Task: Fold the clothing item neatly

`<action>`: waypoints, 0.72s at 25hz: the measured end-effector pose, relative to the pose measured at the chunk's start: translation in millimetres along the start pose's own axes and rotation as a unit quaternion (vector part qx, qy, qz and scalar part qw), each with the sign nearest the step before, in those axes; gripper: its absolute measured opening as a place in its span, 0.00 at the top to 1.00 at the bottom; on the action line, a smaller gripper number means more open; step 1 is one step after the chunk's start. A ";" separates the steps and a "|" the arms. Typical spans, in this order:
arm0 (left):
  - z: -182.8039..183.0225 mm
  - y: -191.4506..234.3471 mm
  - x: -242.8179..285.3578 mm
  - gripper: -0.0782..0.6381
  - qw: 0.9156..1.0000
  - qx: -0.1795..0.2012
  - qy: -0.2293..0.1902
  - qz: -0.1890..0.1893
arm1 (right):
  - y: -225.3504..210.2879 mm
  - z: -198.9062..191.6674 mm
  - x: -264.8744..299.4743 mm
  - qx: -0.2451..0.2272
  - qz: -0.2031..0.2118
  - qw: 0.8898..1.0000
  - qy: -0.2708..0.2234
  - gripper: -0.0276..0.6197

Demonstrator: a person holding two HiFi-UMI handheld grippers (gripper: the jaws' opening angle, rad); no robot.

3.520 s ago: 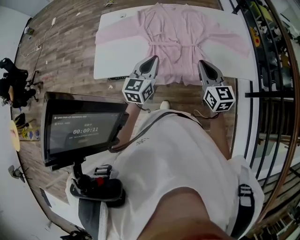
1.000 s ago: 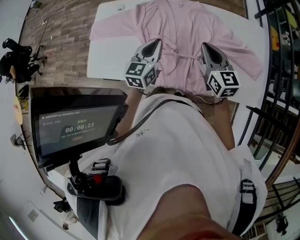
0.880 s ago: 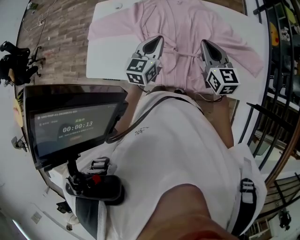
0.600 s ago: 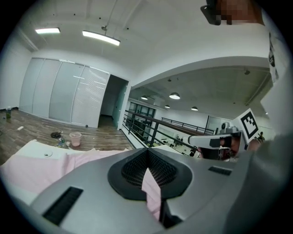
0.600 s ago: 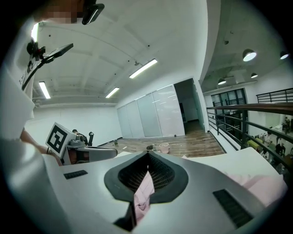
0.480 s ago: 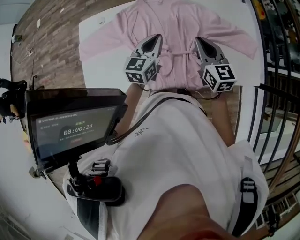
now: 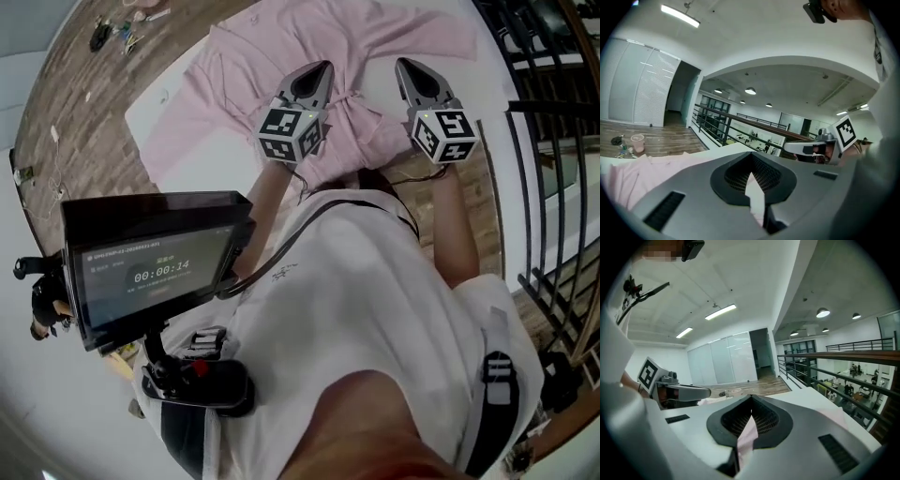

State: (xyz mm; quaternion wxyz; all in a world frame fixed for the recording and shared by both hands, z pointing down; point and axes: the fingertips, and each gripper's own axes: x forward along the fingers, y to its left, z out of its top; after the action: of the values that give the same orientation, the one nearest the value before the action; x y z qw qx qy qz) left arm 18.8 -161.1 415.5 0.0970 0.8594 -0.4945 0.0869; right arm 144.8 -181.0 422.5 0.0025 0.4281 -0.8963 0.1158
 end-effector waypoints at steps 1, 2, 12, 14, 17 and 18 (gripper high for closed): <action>1.4 -3.7 4.1 0.89 1.000 0.001 -0.001 -0.004 | -10.1 0.8 1.2 -0.003 -0.009 1.000 0.000 0.95; 3.4 -5.7 8.0 0.89 1.000 0.002 -0.003 -0.006 | -20.6 2.3 4.6 -0.005 -0.017 1.000 0.000 0.95; 35.1 -34.7 45.9 0.89 0.998 0.024 -0.035 -0.047 | -142.1 21.3 51.9 -0.034 -0.125 0.992 0.003 0.95; 35.3 -40.4 45.1 0.89 0.998 0.023 -0.034 -0.054 | -156.4 17.7 57.0 -0.032 -0.144 0.989 0.008 0.95; 34.0 -44.5 41.5 0.89 0.997 0.026 -0.028 -0.061 | -174.7 7.6 66.5 -0.031 -0.166 0.985 0.025 0.94; 33.2 -44.7 39.5 0.89 0.997 0.026 -0.026 -0.061 | -180.1 3.9 69.7 -0.032 -0.172 0.984 0.032 0.92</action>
State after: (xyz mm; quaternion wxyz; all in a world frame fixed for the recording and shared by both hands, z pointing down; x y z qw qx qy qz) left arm 78.9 -180.3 389.5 0.0667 0.8923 -0.4407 0.0711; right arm 239.4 -344.5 463.0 0.0644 0.5717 -0.8120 0.0985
